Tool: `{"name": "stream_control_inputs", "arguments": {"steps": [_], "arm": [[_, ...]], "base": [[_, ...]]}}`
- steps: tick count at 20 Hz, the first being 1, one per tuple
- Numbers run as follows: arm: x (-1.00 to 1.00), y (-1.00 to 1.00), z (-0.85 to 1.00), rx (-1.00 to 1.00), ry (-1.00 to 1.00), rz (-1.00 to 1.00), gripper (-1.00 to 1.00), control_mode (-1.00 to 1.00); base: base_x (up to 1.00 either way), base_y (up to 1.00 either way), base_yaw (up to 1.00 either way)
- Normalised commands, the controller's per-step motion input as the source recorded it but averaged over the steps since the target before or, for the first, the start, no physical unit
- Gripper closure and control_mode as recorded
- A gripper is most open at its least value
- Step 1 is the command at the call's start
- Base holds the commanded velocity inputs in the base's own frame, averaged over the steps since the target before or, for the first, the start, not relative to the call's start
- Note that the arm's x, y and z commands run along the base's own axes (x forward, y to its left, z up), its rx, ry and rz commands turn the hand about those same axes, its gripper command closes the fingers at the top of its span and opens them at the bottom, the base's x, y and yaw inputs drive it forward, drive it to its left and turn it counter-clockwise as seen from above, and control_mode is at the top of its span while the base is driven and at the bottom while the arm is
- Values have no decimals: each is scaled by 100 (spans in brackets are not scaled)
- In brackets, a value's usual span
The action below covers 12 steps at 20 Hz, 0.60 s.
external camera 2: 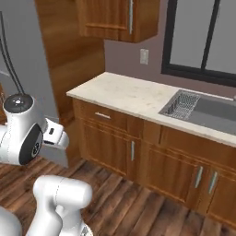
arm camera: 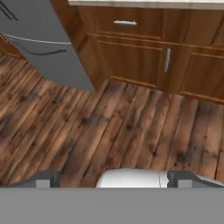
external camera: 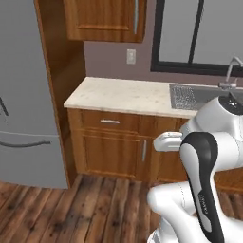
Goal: Collect the paprika, mayonnaise, and shaker from the cabinet and place them next to the stove.
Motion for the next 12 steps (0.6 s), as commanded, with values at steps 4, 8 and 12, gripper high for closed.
{"name": "stream_control_inputs", "arguments": {"steps": [4, 8, 12], "arm": [[0, 0, 0, 0, 0, 0, -100, 100], [0, 0, 0, 0, 0, 0, -100, 100], [0, 0, 0, 0, 0, 0, -100, 100]], "base": [[33, 95, 31], [52, 90, 27], [55, 92, 26]]}}
